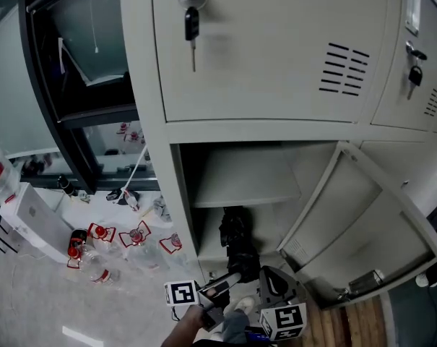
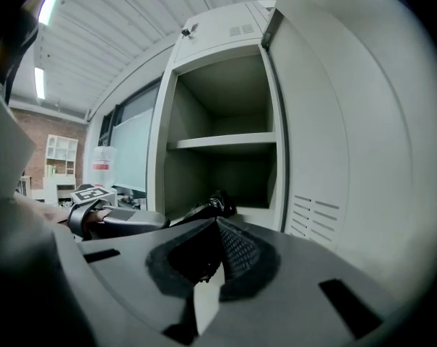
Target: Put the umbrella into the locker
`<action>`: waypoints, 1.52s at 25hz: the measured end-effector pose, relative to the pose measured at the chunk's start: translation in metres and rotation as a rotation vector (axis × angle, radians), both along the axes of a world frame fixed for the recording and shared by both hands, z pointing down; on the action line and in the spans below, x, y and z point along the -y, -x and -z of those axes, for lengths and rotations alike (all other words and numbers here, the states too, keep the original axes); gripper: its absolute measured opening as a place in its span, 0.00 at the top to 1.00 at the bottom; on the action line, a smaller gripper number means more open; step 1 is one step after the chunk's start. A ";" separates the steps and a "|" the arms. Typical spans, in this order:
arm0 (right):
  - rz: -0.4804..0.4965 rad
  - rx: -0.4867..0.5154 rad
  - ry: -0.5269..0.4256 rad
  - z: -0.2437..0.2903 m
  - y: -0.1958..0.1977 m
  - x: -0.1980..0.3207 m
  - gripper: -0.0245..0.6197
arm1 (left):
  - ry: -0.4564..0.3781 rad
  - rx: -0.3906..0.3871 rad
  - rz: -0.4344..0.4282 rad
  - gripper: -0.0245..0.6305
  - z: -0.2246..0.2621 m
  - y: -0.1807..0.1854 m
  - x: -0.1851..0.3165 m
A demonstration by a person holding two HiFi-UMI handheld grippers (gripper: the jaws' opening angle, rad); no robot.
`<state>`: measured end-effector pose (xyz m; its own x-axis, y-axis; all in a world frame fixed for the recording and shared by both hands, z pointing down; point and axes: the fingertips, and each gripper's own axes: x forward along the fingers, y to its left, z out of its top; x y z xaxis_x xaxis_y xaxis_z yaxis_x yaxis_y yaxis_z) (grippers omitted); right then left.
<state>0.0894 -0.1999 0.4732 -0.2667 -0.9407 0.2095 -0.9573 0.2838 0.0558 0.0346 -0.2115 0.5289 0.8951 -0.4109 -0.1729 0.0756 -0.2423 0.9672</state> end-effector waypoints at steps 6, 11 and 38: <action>0.003 -0.012 -0.001 0.002 0.007 -0.007 0.96 | -0.051 0.026 0.027 0.53 0.006 0.015 -0.010; 0.003 -0.019 -0.013 0.005 0.006 -0.012 0.96 | -0.135 0.063 0.087 0.79 0.013 0.025 -0.011; -0.009 -0.034 -0.019 0.008 0.007 -0.018 0.96 | -0.184 0.133 0.119 0.94 0.027 0.030 -0.005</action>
<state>0.0828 -0.1820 0.4651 -0.2514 -0.9469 0.2002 -0.9571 0.2740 0.0942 0.0048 -0.2066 0.5022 0.8621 -0.4875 -0.1386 -0.0888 -0.4146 0.9056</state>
